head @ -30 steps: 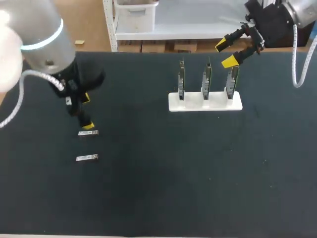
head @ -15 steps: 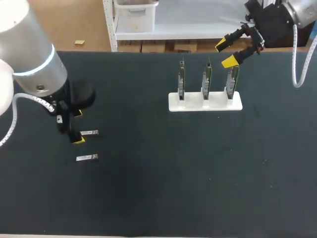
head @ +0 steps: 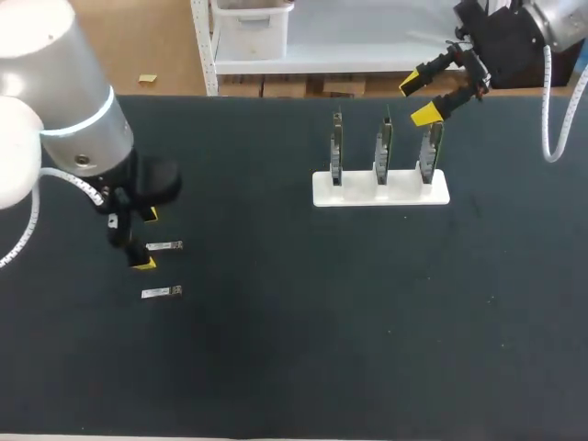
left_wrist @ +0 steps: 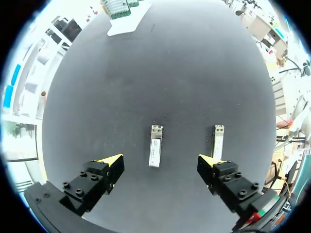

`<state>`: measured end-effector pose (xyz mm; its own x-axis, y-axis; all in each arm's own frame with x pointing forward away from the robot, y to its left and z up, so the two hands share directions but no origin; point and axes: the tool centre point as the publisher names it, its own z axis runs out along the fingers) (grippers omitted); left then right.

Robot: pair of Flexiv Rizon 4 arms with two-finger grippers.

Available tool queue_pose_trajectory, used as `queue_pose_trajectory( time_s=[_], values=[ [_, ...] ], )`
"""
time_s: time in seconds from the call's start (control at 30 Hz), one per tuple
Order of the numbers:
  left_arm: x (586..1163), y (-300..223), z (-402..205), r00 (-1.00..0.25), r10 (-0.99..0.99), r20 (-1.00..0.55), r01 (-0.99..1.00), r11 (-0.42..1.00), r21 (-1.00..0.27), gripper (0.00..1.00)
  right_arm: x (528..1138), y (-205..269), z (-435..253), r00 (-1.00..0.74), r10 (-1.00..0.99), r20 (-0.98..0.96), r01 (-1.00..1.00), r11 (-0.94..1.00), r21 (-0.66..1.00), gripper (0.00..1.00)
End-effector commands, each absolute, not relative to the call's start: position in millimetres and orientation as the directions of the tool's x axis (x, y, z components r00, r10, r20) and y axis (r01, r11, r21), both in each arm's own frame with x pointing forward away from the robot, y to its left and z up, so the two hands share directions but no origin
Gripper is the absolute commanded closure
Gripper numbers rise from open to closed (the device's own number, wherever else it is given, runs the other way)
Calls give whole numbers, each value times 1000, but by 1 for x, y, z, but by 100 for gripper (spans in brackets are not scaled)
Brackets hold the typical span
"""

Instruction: Pick up the optical module with the left hand, and insert it into the network port with the right hand.

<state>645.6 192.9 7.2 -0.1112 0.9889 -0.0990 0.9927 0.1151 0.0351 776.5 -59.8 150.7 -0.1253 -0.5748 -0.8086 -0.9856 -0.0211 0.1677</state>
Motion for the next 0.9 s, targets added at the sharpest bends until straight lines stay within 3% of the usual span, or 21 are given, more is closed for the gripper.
queue_pose_trajectory(
  time_s=[0.03,0.9],
  values=[
    [648,191,1,-109,990,-88,994,111,22,0,774,-60,151,-125,-575,-809,-986,-17,164,0],
    [644,192,-20,-115,992,-42,993,115,-3,0,774,-60,151,-125,-575,-809,-986,-17,164,0]
  ],
)
